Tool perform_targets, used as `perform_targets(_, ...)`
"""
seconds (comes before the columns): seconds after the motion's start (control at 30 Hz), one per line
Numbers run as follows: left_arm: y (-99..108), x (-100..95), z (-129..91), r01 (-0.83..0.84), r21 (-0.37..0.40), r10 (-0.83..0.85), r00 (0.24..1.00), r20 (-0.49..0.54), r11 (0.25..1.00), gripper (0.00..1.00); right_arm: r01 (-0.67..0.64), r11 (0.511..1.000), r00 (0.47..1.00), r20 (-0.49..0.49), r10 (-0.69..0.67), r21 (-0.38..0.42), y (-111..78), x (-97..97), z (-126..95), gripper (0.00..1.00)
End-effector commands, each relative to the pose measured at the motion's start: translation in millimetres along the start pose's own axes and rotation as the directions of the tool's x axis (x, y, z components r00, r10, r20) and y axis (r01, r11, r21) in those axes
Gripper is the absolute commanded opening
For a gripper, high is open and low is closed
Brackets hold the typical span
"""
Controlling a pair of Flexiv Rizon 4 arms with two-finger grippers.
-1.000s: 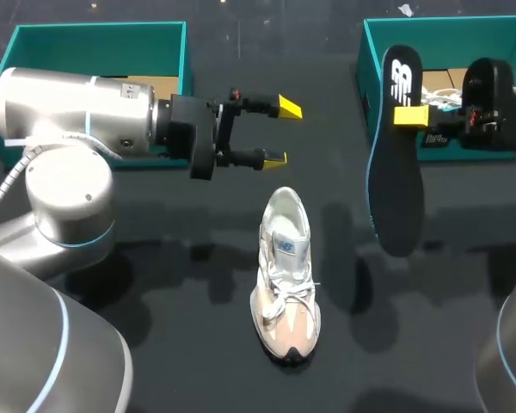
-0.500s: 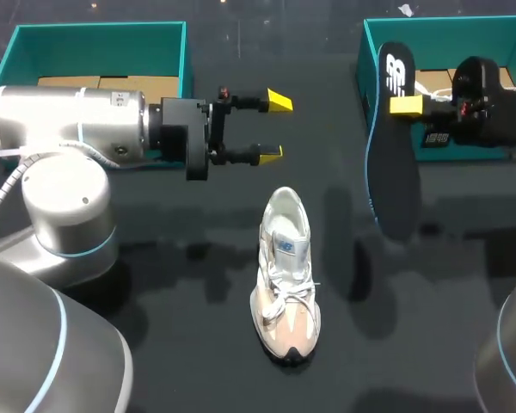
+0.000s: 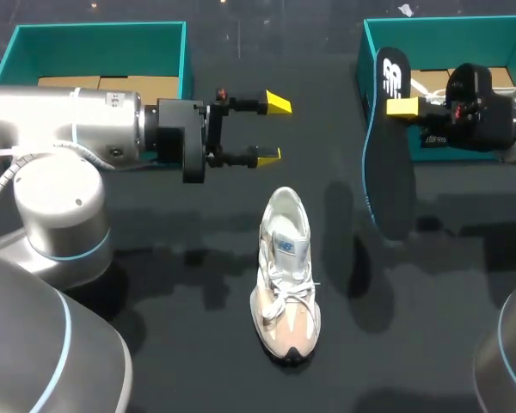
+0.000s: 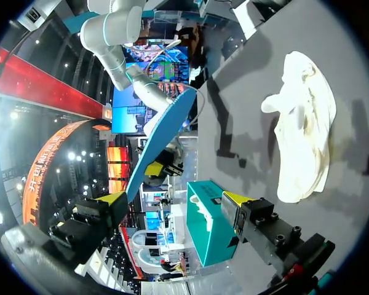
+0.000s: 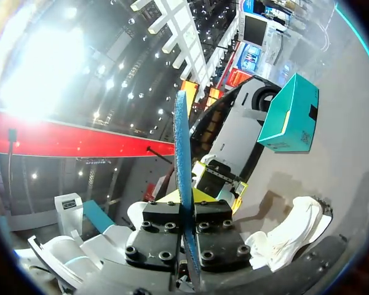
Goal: Take the shoe out of the shoebox, open the shoe tongue, remove and reinsert the insole, then place the shoe into the shoebox
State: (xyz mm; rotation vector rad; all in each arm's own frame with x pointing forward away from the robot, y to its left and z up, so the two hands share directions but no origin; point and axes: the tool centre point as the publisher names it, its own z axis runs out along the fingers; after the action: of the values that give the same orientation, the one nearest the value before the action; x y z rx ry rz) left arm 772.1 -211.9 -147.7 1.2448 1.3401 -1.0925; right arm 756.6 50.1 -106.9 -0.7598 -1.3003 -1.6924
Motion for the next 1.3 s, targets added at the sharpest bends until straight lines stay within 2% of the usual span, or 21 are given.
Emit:
perform_targets(0.03,0,0.6,0,-0.002,0.0,0.002,1.0,0.0,1.0,1.0,0.0,1.0,1.0,0.002,0.0,0.0,-0.7,0.6,0,0.0)
perform_targets(0.13,1,-0.7,0,-0.016,0.021,0.016,1.0,0.013,1.0,1.0,-0.038,0.999,0.999,0.032,0.038,-0.011,9.2,-10.6,4,0.0)
perform_targets(0.17,3,-1.5,0,-0.027,0.0,0.027,1.0,0.011,1.0,1.0,-0.047,0.999,0.998,0.041,0.047,-0.021,14.0,-14.2,6,0.0)
perform_targets(0.47,18,-7.6,0,-0.054,-0.023,0.055,0.998,0.022,0.998,1.0,-0.185,0.981,0.964,0.182,0.194,-0.064,56.5,-47.6,14,0.0)
perform_targets(0.8,18,-6.4,3,-0.061,-0.032,0.062,0.998,0.014,0.998,1.0,-0.185,0.981,0.964,0.182,0.194,-0.064,56.5,-47.6,14,0.0)
perform_targets(0.83,17,-5.1,5,-0.051,-0.015,0.052,0.998,0.021,0.999,1.0,-0.199,0.978,0.961,0.186,0.206,-0.057,57.4,-52.6,19,0.0)
perform_targets(1.07,16,-5.0,15,-0.037,0.0,0.037,0.999,0.021,0.999,1.0,-0.309,0.95,0.906,0.29,0.309,-0.047,53.8,-75.6,38,0.0)
perform_targets(1.2,17,-5.1,21,-0.024,0.005,0.023,1.0,0.008,1.0,1.0,-0.354,0.934,0.868,0.352,0.349,-0.052,48.5,-79.8,44,0.0)
perform_targets(1.3,17,-5.1,21,-0.024,0.005,0.023,1.0,0.008,1.0,1.0,-0.354,0.934,0.868,0.352,0.349,-0.052,48.5,-79.8,44,0.0)
